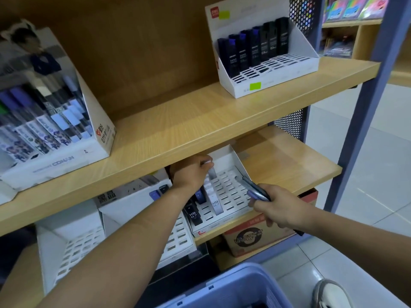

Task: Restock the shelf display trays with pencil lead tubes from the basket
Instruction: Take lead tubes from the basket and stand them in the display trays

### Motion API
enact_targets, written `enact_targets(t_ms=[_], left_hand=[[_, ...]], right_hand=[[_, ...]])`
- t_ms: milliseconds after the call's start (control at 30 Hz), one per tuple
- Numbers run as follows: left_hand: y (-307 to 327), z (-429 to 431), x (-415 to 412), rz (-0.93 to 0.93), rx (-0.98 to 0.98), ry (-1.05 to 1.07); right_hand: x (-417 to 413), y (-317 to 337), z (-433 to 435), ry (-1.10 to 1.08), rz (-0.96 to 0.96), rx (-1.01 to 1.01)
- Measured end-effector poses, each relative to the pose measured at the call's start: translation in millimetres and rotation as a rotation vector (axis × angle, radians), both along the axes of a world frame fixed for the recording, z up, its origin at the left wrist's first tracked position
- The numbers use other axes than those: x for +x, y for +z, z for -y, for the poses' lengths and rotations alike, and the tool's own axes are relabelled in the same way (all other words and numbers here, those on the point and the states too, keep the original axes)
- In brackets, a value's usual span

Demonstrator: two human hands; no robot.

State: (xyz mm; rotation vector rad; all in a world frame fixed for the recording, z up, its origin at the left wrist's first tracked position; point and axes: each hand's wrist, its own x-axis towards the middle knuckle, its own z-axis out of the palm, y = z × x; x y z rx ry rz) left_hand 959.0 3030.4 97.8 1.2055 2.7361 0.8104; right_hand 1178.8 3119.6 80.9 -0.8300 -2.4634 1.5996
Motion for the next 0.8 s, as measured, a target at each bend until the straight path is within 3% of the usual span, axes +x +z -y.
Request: enact_targets(t_ms=[167,333,467,800], left_hand=[[4,-7,-2,-0.015,-0.053,0.033],[0,-15,-3,0.063,0.144,0.170],[3,-17,-4,0.125,0.177,0.115],[-3,-12,-16,-0.158,-0.165,-0.038]], right_hand=[[-2,8,2,-0.083,-0.053,-0.260],[-2,15,7,-0.093,-0.061,-0.450],[-2,21,10,-0.097,-0.056,-0.562],[0,25,8,-0.121,0.015,-0.702]])
